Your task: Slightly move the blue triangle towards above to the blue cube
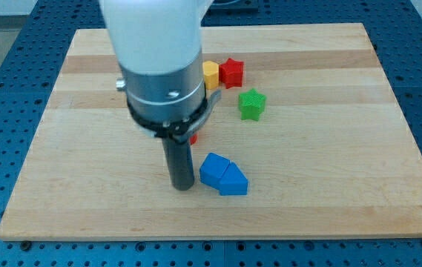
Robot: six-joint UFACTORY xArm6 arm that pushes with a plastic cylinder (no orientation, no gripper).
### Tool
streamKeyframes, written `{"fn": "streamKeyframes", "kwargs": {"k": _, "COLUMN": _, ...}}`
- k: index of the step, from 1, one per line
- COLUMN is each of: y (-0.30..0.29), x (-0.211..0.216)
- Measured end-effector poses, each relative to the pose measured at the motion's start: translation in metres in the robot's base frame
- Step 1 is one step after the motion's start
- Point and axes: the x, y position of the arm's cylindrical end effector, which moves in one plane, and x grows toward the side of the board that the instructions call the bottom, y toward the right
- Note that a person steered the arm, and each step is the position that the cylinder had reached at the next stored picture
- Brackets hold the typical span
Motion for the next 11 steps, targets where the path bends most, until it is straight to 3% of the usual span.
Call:
{"fn": "streamKeyframes", "kwargs": {"k": 1, "y": 0.000, "x": 0.031}}
{"fn": "streamKeyframes", "kwargs": {"k": 2, "y": 0.039, "x": 0.022}}
{"fn": "streamKeyframes", "kwargs": {"k": 6, "y": 0.083, "x": 0.023}}
{"fn": "streamKeyframes", "kwargs": {"k": 11, "y": 0.087, "x": -0.001}}
